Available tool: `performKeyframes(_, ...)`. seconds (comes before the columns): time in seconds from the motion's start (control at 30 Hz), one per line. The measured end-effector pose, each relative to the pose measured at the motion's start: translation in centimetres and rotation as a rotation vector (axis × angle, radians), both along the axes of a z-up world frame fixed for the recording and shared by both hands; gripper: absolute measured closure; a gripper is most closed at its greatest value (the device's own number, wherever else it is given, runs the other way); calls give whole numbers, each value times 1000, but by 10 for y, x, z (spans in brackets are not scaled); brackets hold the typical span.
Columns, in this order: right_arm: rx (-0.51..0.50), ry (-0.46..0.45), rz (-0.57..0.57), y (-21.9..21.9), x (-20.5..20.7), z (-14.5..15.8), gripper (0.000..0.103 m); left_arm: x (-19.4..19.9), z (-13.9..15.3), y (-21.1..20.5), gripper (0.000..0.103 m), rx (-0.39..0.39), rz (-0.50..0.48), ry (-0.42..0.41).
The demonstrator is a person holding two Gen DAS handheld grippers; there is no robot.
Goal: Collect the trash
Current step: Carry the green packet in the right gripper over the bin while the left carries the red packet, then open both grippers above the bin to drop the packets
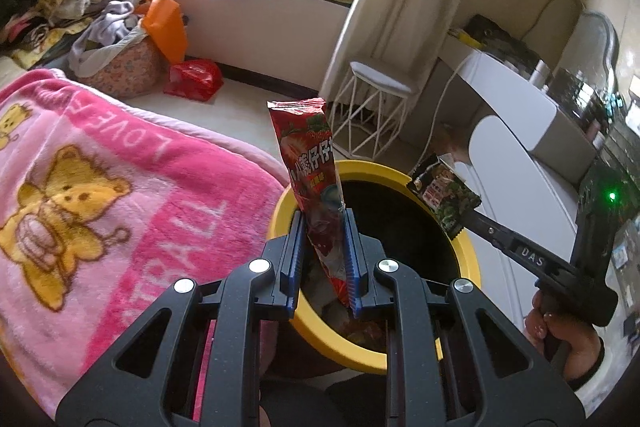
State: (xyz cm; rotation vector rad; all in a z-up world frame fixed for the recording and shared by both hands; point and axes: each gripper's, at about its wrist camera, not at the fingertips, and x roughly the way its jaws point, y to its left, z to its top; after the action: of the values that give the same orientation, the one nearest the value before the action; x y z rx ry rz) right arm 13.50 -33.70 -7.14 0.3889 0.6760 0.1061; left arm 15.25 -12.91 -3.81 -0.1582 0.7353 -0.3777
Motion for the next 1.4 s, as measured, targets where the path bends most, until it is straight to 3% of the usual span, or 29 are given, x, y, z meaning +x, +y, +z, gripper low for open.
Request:
performKeyframes(0.4, 24, 69, -57, -20, -5, -18, 100, 2, -19, -36, 89, 61, -93, 37)
performKeyframes(0.83, 29, 93, -52, -19, -5, -20, 99, 14, -37, -54, 87, 101, -130, 78)
performKeyframes(0.9, 22, 91, -52, -18, -6, -19, 83, 16, -37, -57, 79, 108, -134, 76)
performKeyframes(0.93, 19, 89, -56, -19, -6, -18, 68, 17, -38, -58, 68, 109, -139, 78)
performKeyframes(0.97, 16, 82, -64, -19, -8, -17, 62, 19, -39, -58, 57, 115, -139, 78)
performKeyframes(1.1, -1, 76, -80, -21, -14, -12, 57, 21, -39, -56, 39, 113, -123, 84)
performKeyframes(1.17, -7, 66, -90, -24, -20, -10, 48, 20, -38, -52, 29, 106, -111, 84)
performKeyframes(1.3, -29, 45, -109, -25, -31, -6, 32, 15, -35, -43, 22, 106, -85, 77)
performKeyframes(1.4, -50, 29, -122, -24, -38, -1, 22, 10, -30, -33, 11, 95, -61, 74)
